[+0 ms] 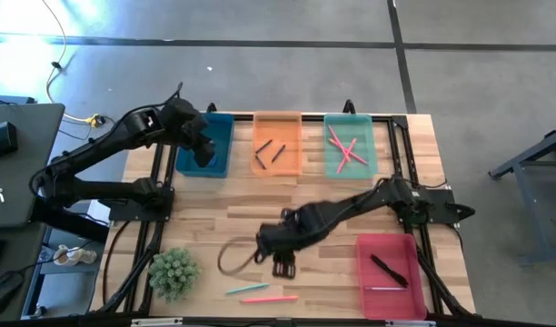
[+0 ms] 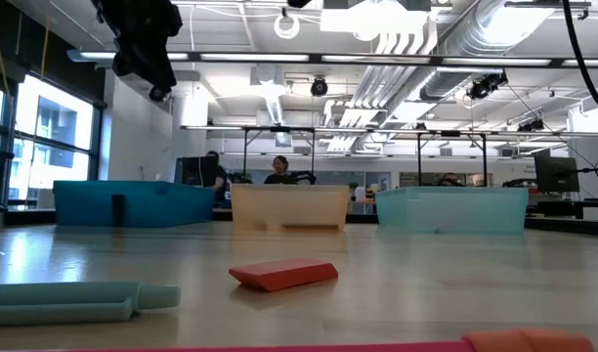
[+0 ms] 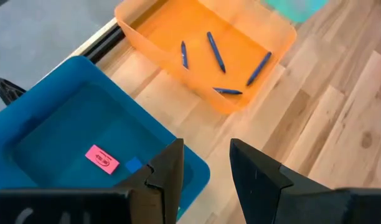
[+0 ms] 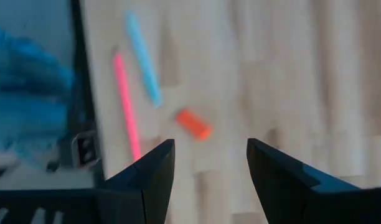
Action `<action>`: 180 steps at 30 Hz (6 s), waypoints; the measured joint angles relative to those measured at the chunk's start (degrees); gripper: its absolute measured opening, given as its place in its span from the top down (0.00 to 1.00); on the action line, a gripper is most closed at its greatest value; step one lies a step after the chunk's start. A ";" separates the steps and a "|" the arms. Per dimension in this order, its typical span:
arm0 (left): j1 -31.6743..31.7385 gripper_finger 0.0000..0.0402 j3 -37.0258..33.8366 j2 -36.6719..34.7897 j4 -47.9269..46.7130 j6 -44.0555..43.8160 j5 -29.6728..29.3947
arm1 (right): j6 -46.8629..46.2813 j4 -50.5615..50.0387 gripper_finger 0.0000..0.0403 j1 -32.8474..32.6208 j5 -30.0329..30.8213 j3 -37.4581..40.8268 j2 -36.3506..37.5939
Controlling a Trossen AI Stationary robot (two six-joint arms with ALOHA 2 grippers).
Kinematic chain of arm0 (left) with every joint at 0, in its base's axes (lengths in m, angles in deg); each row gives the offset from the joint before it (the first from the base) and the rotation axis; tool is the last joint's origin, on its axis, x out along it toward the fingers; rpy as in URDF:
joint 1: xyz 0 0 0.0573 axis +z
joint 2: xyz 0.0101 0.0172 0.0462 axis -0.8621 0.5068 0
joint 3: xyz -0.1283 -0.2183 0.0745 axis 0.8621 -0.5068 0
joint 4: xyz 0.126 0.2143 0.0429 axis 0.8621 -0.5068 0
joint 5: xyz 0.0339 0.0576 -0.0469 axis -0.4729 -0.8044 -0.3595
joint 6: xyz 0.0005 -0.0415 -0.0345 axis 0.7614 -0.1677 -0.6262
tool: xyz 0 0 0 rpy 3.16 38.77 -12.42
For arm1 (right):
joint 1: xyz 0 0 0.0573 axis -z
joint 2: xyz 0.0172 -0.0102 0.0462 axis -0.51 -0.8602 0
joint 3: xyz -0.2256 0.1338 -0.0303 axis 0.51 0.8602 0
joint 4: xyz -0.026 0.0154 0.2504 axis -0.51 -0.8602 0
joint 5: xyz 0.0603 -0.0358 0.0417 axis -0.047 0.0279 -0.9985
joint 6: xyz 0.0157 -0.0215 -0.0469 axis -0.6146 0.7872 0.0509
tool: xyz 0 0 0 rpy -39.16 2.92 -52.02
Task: Sort crayons/erasers/pens/pencils in bins
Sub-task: Put the pink pencil into the blue bin
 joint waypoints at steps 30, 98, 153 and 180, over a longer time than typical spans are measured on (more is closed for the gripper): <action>0.00 0.71 0.00 1.01 -4.91 -0.93 -0.60 | 3.77 5.77 0.52 -14.05 -1.68 0.04 -10.95; 0.02 0.71 -0.04 1.01 -6.26 2.97 -1.72 | -5.87 6.80 0.99 -15.48 -3.53 -0.61 -20.02; 0.00 0.71 -0.04 0.99 -6.26 6.00 -1.45 | -21.31 -14.75 0.99 -1.24 31.89 0.23 -4.47; 0.01 0.71 -0.04 0.99 -0.07 5.46 -1.45 | -20.88 9.26 0.99 13.25 33.45 65.43 46.18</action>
